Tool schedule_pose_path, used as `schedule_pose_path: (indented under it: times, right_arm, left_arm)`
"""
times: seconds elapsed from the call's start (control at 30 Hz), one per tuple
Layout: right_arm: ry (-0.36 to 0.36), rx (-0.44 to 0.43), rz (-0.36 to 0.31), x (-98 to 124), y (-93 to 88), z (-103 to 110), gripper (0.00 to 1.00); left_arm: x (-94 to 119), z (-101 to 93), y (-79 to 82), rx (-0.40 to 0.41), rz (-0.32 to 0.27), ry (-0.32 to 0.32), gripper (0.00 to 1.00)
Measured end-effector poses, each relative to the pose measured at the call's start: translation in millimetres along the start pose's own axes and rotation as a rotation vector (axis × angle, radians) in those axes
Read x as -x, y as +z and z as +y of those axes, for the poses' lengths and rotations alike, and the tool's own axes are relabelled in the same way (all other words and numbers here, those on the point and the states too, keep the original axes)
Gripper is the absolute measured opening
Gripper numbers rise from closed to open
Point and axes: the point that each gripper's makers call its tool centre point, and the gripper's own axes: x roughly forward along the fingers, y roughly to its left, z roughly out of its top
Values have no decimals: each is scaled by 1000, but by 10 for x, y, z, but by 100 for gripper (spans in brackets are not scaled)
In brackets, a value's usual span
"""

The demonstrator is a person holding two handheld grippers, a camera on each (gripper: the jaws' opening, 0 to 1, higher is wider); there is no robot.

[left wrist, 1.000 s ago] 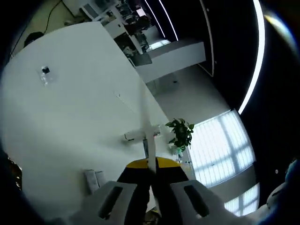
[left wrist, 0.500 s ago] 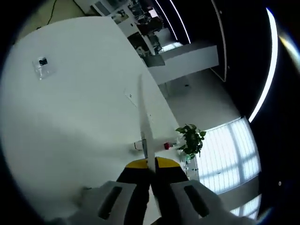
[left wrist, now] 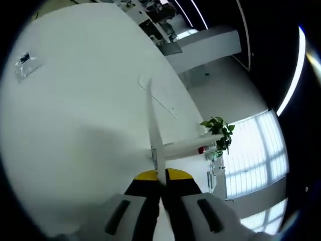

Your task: Arrange the skincare products in the storage area until every visible bottle or jar stands upright without overlapping.

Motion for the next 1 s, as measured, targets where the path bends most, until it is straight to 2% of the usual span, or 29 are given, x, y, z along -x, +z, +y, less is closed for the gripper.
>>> schedule_pose_path:
  times: [0.3, 0.77, 0.97, 1.0]
  right_arm:
    - [3, -8, 5, -1, -15, -5, 22]
    - [-1, -20, 17, -10, -44, -21, 22]
    - [-1, -29, 23, -17, -58, -26, 21]
    - [-1, -30, 24, -17, -60, -28, 21]
  left_arm:
    - [-278, 155, 5, 5, 36, 20, 0]
    - [-461, 269, -112, -32, 105, 54, 0]
    - [-514, 383, -115, -46, 112, 107, 0]
    - [-504, 422, -110, -75, 118, 137, 1]
